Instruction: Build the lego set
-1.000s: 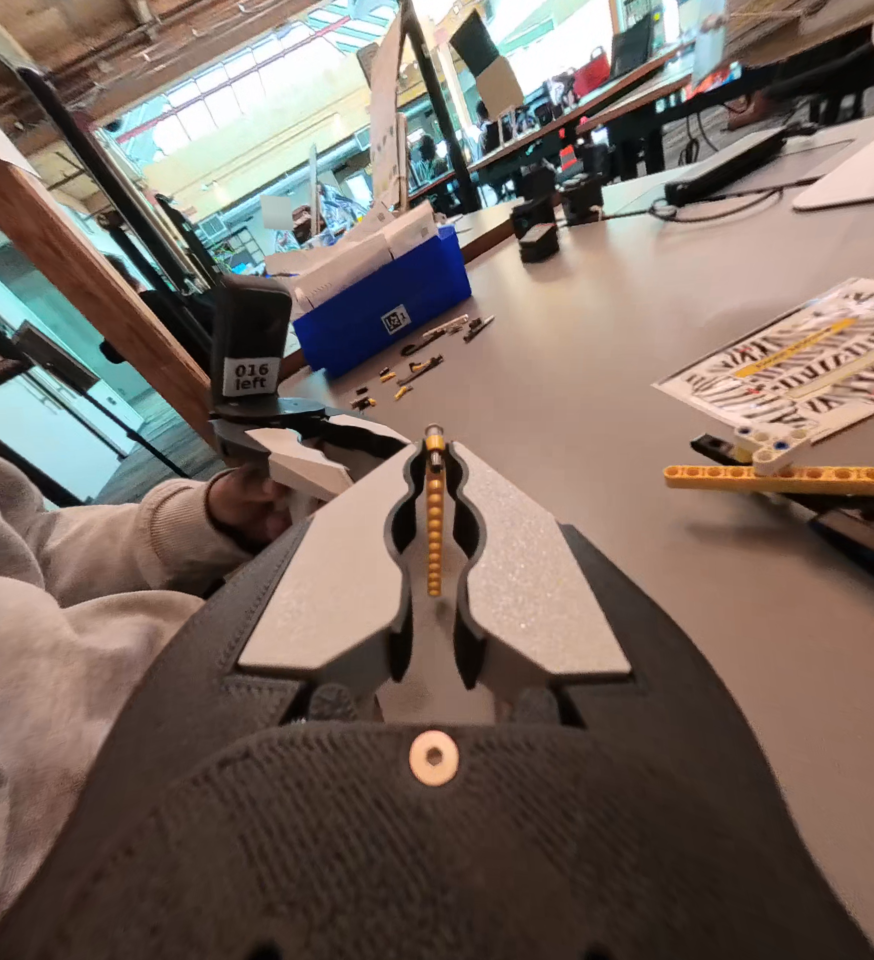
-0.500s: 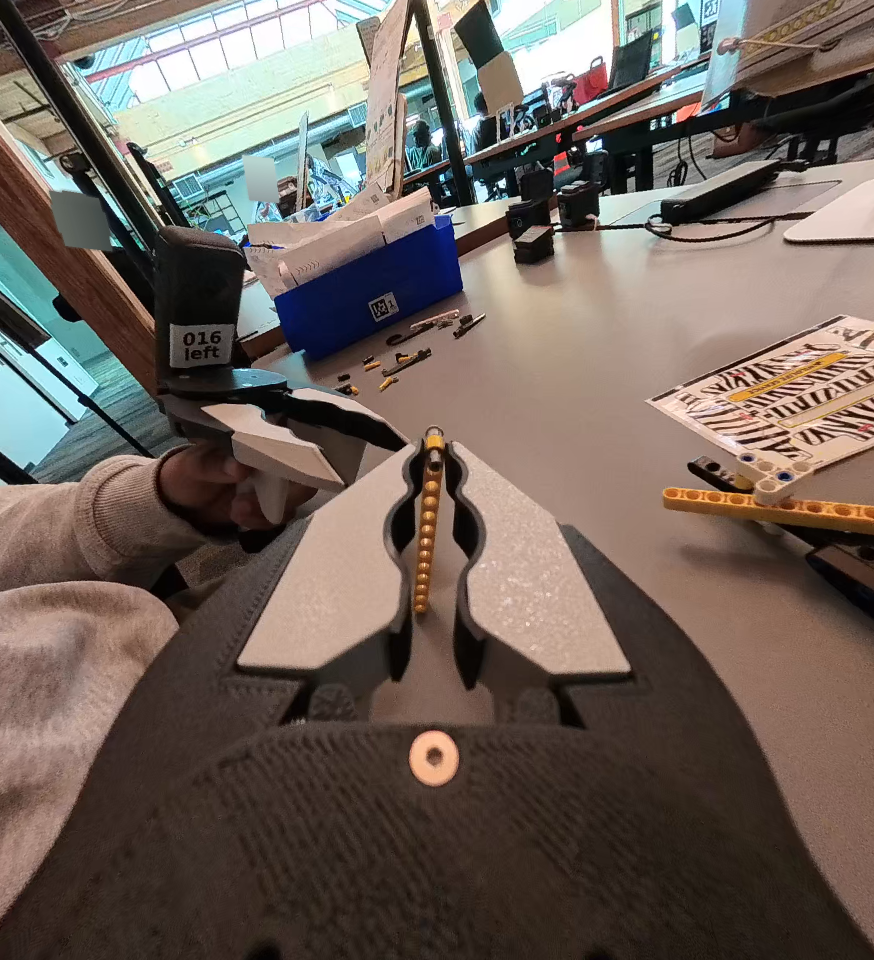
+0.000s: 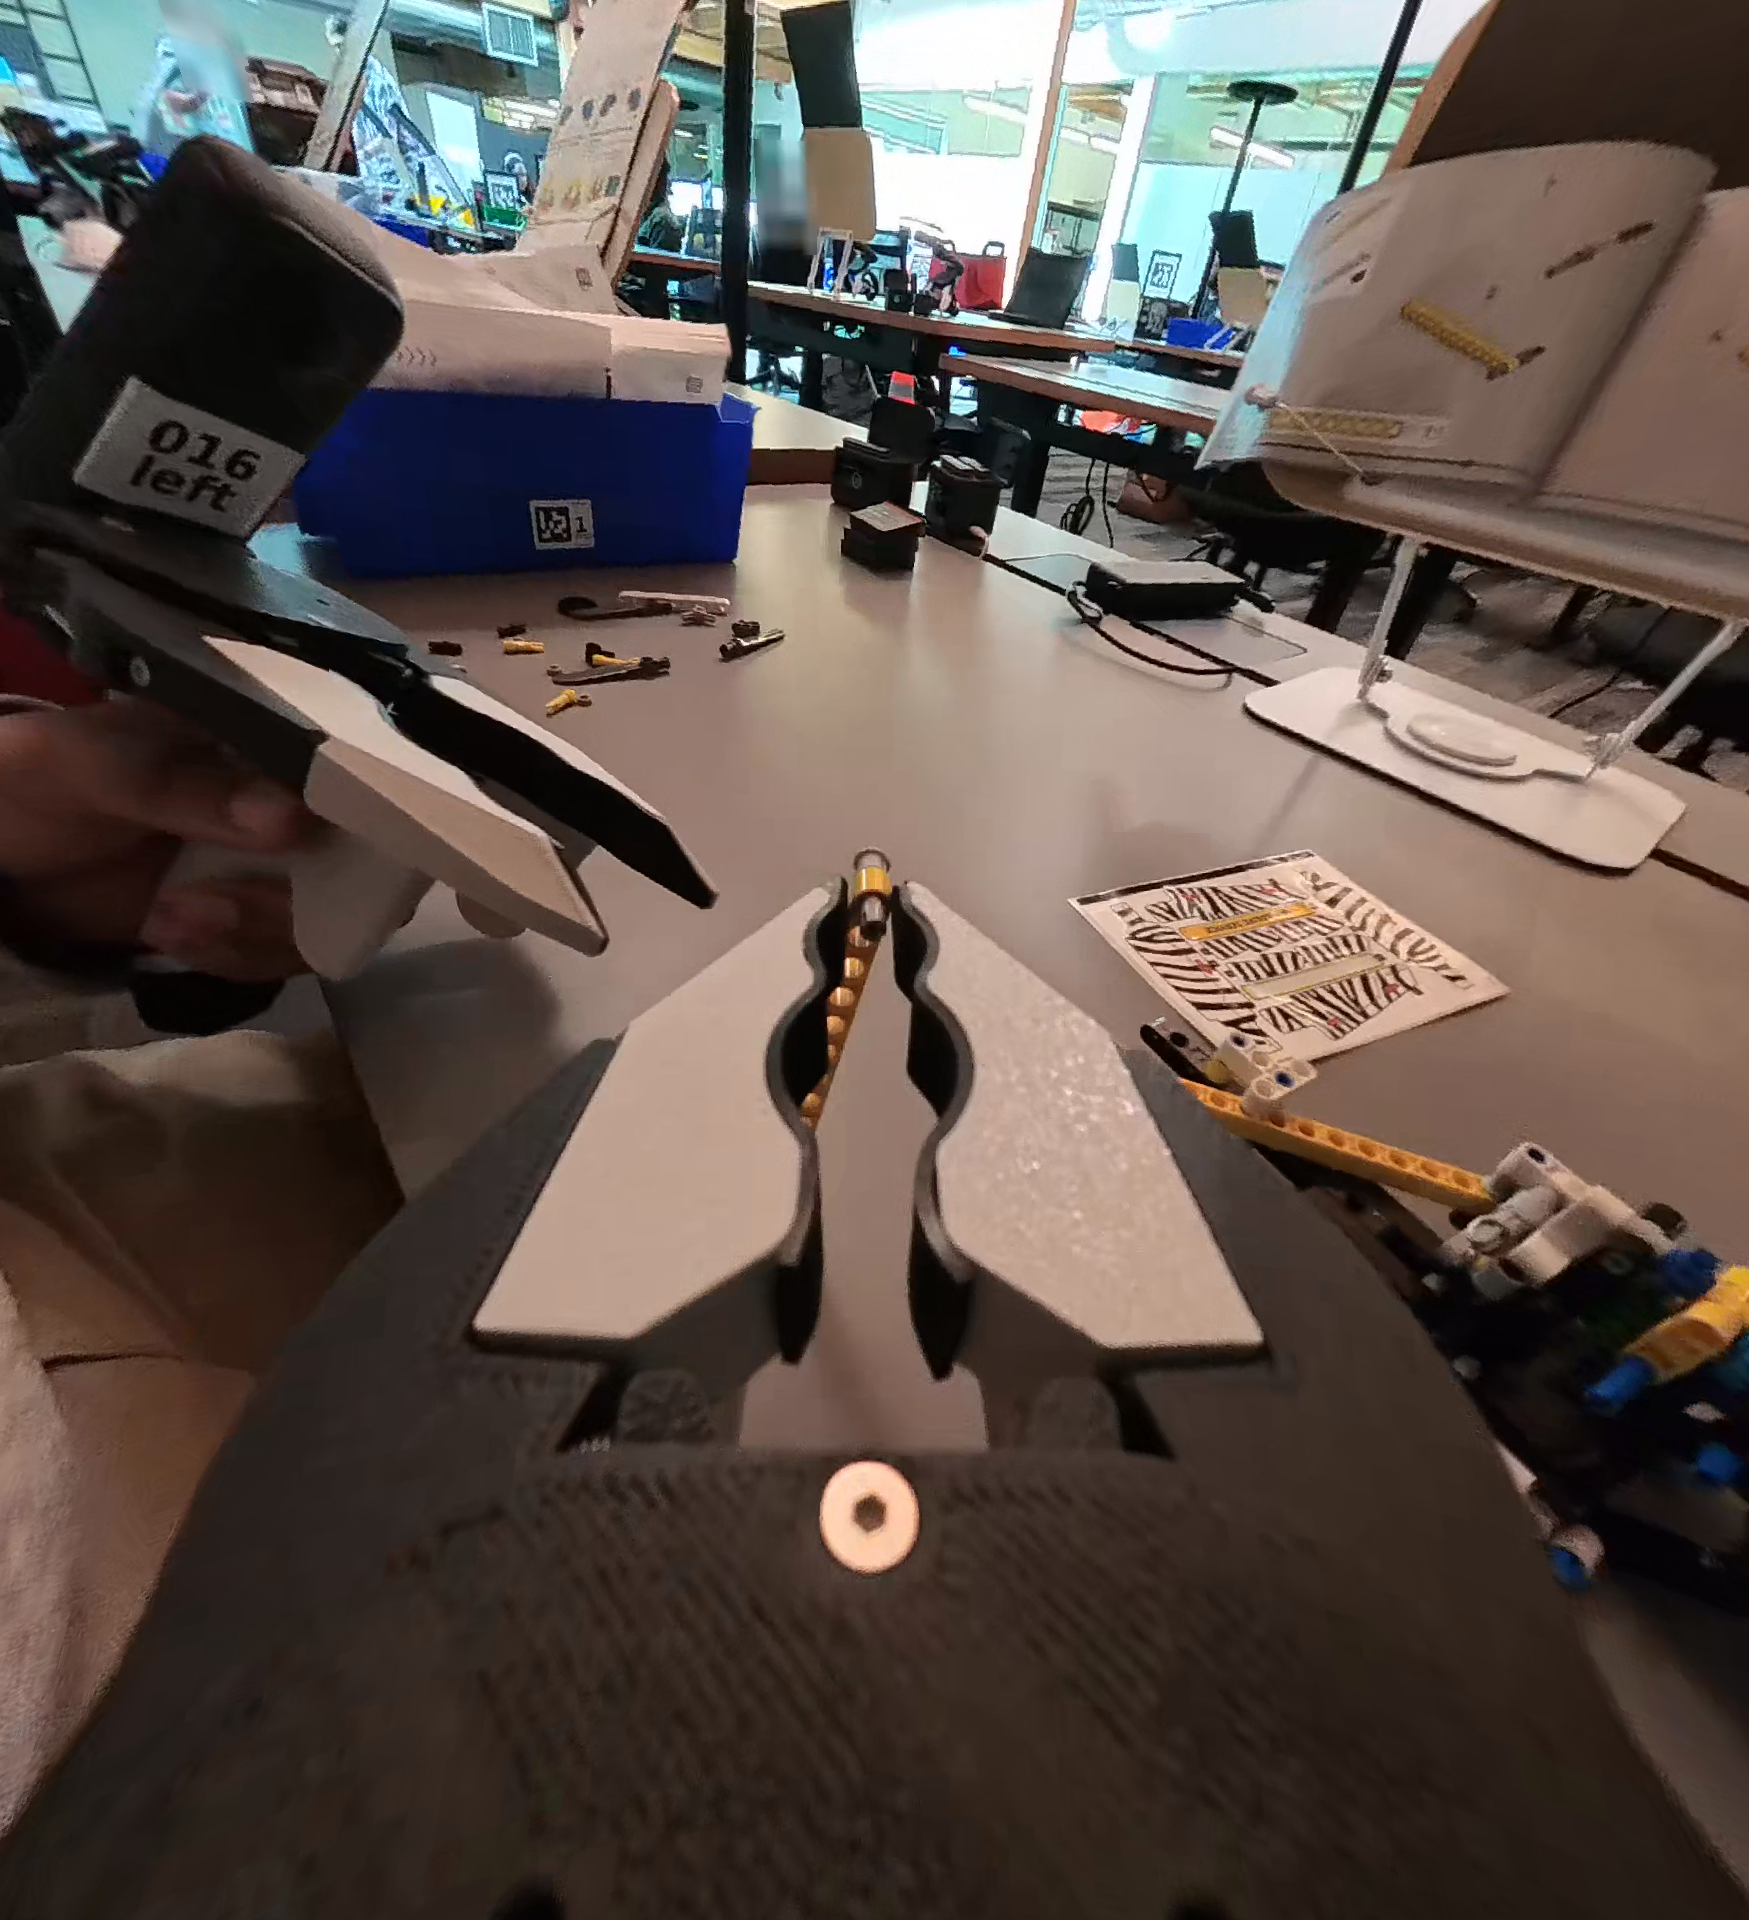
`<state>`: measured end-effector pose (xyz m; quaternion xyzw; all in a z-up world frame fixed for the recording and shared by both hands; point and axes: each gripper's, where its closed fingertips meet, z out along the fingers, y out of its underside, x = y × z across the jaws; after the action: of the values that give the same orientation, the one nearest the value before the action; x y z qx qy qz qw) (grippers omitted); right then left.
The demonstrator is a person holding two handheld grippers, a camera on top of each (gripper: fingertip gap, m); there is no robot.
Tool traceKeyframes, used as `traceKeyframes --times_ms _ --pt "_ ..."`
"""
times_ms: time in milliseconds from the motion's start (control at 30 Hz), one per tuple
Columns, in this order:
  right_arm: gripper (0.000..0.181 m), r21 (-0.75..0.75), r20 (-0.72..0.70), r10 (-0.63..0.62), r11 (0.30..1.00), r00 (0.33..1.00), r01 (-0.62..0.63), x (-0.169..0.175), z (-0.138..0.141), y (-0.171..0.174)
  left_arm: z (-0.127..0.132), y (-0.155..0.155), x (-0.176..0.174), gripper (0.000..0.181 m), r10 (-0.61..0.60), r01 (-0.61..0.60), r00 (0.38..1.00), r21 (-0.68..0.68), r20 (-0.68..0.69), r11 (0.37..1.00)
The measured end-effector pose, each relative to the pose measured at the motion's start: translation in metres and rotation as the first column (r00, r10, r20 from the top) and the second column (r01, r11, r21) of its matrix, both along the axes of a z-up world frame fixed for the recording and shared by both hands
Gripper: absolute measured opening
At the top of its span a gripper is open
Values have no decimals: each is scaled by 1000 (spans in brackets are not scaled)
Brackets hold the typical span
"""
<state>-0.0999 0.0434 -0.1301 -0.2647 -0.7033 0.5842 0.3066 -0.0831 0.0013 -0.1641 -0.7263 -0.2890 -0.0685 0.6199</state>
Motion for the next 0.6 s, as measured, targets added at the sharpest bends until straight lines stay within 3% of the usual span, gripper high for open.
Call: traceKeyframes --times_ms 400,600 --pt "6 83 -74 24 996 997 -18 7 0 -15 2 0 1 44 -6 6 1000 19 20 1000" --pt "6 235 -164 -15 971 986 54 4 -2 -23 3 -5 -5 43 14 -14 1000 14 11 1000"
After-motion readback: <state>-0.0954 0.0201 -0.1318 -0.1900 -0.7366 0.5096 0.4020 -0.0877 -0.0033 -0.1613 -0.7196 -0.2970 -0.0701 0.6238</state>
